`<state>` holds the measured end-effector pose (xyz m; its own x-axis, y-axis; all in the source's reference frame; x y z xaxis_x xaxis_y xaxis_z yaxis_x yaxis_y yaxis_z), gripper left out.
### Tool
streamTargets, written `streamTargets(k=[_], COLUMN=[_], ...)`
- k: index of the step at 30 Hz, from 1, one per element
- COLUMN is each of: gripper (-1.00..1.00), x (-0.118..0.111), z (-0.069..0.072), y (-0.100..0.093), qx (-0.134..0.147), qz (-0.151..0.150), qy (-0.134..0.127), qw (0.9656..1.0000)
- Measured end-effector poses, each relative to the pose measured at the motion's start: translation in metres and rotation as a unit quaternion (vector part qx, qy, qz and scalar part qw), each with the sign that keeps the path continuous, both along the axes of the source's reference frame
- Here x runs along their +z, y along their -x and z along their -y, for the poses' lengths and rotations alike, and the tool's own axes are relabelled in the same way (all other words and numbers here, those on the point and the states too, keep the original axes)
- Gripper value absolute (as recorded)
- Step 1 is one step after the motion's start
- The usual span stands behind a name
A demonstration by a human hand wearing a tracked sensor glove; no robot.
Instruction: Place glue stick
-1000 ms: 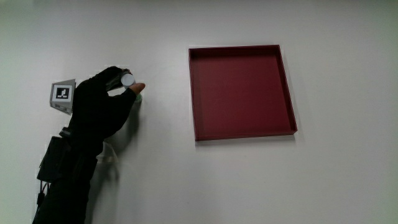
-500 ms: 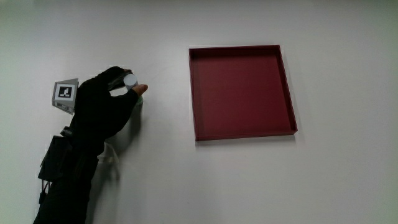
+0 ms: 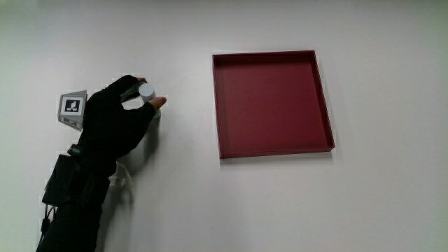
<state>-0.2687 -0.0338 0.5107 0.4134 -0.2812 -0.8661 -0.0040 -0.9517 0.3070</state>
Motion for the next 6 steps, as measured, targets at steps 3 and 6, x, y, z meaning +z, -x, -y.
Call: streamTargets(k=[3, 6], gripper=[-0.71, -0.79], x=[-0.002, -0.009], z=[-0.004, -0.011], y=[0.001, 0.005], qx=[-0.005, -0.014], qz=[-0.009, -0.023], qy=[0.006, 0.009], qw=[0.9999, 0.9996])
